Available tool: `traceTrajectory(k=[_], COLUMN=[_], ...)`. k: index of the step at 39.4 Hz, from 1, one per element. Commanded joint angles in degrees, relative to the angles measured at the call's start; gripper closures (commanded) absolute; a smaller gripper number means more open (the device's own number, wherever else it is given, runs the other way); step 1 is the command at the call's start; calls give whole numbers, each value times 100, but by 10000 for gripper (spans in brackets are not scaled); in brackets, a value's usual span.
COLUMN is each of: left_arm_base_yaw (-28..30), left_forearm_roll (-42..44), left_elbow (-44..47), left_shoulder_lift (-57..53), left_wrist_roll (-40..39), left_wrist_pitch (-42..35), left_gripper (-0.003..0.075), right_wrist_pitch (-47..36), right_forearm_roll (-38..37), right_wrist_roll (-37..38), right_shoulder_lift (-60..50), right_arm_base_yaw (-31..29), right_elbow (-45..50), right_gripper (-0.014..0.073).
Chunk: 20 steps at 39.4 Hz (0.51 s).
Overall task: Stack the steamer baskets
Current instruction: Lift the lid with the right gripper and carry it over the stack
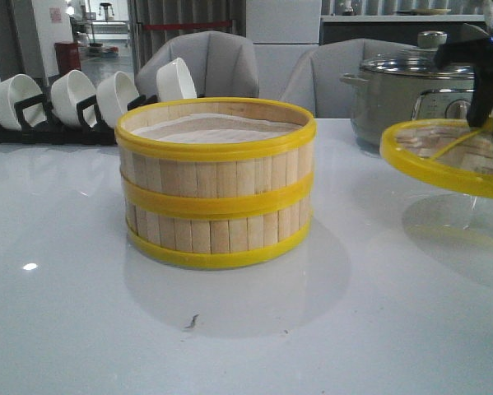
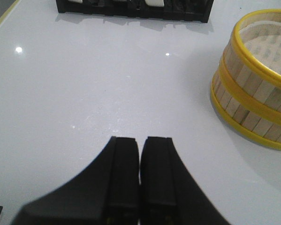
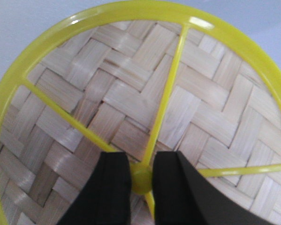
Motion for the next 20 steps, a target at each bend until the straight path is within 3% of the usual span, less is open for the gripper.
traceTrajectory(k=[1, 20], left_arm_base_yaw=[-46, -46], left_forearm_roll=[0, 0], left_elbow=[-173, -173], left_shoulder_lift=[7, 7], left_wrist_roll=[-47, -47], left_wrist_pitch=[-506, -506], left_gripper=[635, 635], right_wrist_pitch=[237, 870], right_forearm_roll=[3, 21], right_wrist_roll=[-56, -56], right_shoulder_lift=[-404, 134], right_arm_base_yaw=[280, 2204], right_elbow=[-731, -2962], right_gripper=[538, 538])
